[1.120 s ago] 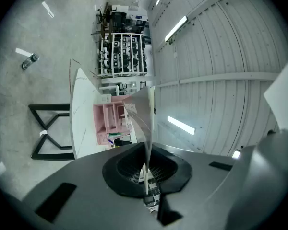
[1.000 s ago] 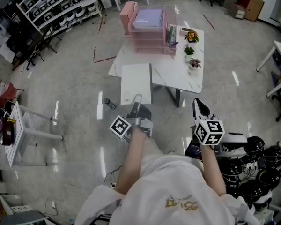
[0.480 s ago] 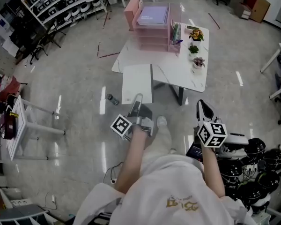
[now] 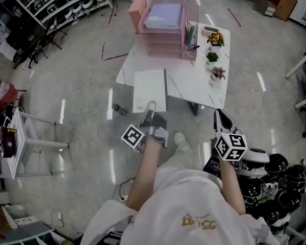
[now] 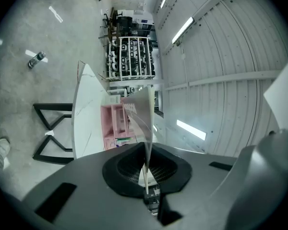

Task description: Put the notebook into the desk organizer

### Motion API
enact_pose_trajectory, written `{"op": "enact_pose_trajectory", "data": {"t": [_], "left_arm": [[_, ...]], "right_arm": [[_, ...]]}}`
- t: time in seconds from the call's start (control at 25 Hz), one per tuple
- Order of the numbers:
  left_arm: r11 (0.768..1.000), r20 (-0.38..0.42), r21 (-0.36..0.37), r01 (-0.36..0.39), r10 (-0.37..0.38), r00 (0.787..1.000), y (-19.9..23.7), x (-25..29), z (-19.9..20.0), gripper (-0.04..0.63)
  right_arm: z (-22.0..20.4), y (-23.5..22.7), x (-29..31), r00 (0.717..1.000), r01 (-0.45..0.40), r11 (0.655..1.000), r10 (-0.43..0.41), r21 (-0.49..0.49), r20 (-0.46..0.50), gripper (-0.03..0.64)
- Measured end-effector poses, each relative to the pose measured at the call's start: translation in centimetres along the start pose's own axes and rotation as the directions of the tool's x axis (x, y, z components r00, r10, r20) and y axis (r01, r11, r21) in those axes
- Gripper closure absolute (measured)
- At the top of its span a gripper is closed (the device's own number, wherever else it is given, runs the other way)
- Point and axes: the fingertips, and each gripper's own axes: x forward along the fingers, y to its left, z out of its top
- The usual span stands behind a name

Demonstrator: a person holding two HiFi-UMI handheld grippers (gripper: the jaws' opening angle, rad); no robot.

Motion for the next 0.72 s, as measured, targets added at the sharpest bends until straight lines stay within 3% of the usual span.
{"op": "enact_pose_trajectory", "data": {"t": [0.44, 0.72], "left_arm": [[0.999, 0.020, 0.028, -0.021, 0.020, 1.000, 2.9, 13.7, 4.2, 0.571], [0.997, 0.023, 0.033, -0.064, 0.063, 0.998, 5.7, 18.9, 6.4, 0.571]], "right_arm": [[4.8, -4.0, 13.5, 0.999, -0.016, 0.999, 0.015, -0.031, -0.033, 0.607], [6.0, -5.4, 19.2, 0.998, -0.014, 0.999, 0.012, -0.033, -0.062, 0.607]]}}
